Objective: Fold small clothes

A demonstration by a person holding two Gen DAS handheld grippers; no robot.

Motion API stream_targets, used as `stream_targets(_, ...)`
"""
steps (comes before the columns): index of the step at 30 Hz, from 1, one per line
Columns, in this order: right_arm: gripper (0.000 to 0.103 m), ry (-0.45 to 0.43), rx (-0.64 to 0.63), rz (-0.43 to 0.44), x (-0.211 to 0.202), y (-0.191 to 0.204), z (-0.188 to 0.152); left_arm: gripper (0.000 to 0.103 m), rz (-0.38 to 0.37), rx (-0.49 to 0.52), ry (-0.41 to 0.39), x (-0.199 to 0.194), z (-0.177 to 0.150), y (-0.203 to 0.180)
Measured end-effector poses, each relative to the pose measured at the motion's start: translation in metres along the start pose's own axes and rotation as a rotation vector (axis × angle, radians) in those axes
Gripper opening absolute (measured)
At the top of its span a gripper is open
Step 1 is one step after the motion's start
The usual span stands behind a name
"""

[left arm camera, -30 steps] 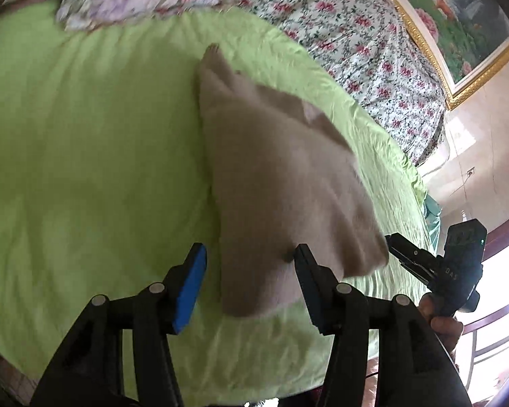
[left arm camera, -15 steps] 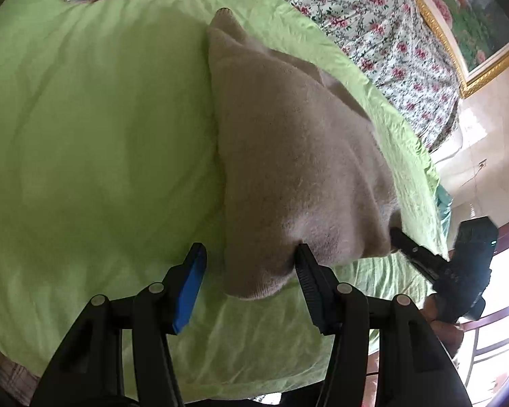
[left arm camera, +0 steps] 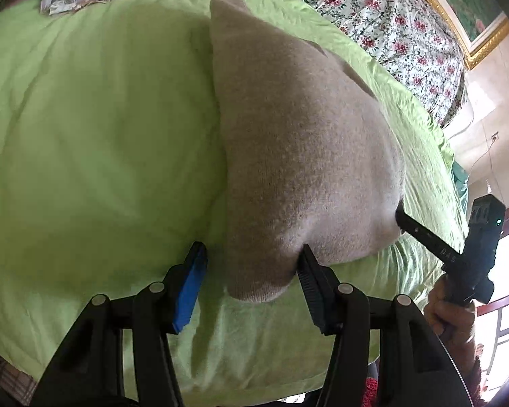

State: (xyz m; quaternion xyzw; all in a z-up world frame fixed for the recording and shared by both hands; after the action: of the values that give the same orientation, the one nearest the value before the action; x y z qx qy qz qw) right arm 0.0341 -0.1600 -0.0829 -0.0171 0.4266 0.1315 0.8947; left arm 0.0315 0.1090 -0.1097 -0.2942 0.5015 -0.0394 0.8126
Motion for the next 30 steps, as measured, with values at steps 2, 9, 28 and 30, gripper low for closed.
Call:
stream_targets(2,0.008,-0.003,0.002,0.002,-0.003,0.001,0.000,0.055,-0.008,-0.001,-0.005,0.000,-0.001,0.001)
stream_targets(9,0.024,-0.028,0.077,0.034,-0.010,0.000,-0.004,0.055,-0.031,-0.002,-0.005,-0.005,-0.002,0.004)
stream_targets(28,0.026,-0.150,0.035,0.188,-0.005,0.039,0.081,0.052,-0.174,0.163,-0.158,-0.044,0.049,-0.068)
stream_targets(30,0.026,-0.113,0.030,0.172,0.012,0.039,0.088,0.052,-0.204,0.141,-0.138,-0.032,0.063,-0.061)
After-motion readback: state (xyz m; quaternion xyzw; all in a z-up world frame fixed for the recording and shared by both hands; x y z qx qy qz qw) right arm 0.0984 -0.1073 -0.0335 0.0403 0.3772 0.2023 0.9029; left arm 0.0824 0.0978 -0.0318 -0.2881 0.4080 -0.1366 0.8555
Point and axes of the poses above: each gripper's, at about its wrist camera, not at the fingertips, and x roughly the way its jaws point, y to its left, z to its top, the point moved 2 cm from there along x, roughly the way its jaws point, and after that the axes turned 13 degrees about -x, right-handed, at the moved point
